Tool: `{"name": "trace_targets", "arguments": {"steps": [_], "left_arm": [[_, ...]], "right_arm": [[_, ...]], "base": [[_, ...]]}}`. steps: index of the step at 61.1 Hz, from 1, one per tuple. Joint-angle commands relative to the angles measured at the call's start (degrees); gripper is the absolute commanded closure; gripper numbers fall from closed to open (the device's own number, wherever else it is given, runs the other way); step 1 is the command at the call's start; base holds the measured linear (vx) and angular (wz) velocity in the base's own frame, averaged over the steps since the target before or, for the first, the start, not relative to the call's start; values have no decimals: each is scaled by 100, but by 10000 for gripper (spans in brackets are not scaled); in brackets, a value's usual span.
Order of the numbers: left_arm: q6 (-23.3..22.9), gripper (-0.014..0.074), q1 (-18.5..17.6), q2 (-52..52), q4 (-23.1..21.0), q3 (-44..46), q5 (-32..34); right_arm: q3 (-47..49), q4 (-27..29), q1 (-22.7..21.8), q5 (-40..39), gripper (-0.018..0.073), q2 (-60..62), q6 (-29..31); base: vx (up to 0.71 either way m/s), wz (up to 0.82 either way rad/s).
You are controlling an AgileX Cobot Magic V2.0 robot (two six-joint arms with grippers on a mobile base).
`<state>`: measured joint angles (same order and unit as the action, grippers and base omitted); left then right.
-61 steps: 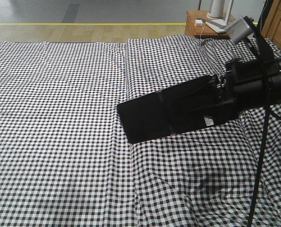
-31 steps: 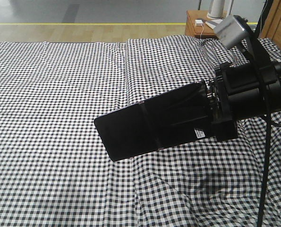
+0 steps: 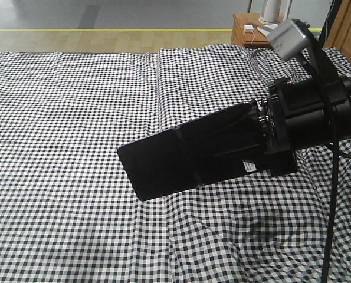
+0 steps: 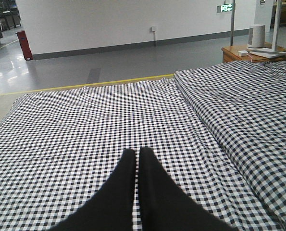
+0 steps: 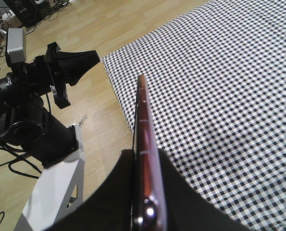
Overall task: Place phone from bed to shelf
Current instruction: 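Hold the phone in the right gripper while the base turns away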
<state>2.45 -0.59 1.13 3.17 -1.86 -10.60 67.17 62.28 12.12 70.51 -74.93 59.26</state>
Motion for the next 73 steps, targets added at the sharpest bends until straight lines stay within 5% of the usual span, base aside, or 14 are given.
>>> {"name": "trace_targets", "arguments": {"steps": [1, 73], "left_arm": [[-22, 596, -12, 23, -30, 146, 401], [-22, 596, -12, 23, -30, 146, 401]], "right_arm": [[139, 480, -2, 329, 561, 169, 18], [139, 480, -2, 330, 561, 169, 19]], "base": [[0, 1], [-6, 22]]}}
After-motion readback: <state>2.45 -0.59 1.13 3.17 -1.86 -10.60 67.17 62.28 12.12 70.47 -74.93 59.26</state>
